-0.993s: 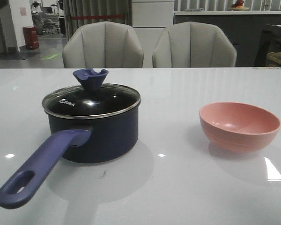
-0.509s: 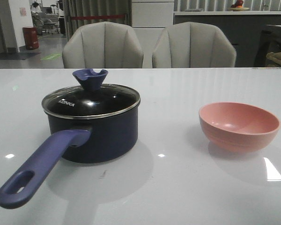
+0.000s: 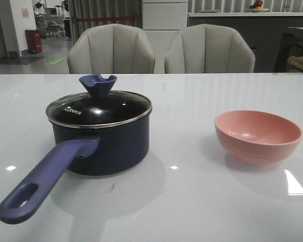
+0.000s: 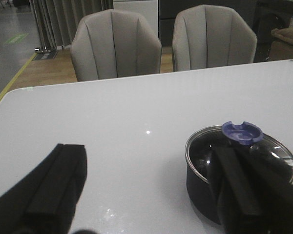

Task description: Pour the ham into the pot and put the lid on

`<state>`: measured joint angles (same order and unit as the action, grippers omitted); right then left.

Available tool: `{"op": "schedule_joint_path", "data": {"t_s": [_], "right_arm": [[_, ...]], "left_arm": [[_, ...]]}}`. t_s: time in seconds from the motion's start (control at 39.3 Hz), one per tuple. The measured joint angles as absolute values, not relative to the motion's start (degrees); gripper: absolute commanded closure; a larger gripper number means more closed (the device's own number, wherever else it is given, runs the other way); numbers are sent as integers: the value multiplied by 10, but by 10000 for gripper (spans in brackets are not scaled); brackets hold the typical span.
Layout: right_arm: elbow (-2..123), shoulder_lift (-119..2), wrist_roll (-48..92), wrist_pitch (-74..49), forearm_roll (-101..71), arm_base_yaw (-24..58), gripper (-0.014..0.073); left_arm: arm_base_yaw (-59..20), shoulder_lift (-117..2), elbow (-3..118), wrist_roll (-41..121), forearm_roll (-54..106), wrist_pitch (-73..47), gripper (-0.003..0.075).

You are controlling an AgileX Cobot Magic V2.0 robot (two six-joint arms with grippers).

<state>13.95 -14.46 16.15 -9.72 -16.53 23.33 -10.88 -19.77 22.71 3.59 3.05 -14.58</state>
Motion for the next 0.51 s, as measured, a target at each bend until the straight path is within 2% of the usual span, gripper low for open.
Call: {"op": "schedule_joint_path", "data": {"t_s": [0.05,0.1,0.13,0.18,0.51], "right_arm": [[140,-145,162,-97,-165,233,447],[140,-145,162,-97,-165,233,447],[140,-145,162,-97,-165,233,447],[140,-145,162,-97,-165,233,447],[140,-145,162,-97,-165,233,447]], "left_arm": [[-109,-185,200,36,32,-117,435],[-109,-178,178,36,32,-93,591],[-109,-177,170,36,32,-86,624],[-109,-176,163,36,33,-72,587],[-109,-176,158,36,33,-25,586]]}}
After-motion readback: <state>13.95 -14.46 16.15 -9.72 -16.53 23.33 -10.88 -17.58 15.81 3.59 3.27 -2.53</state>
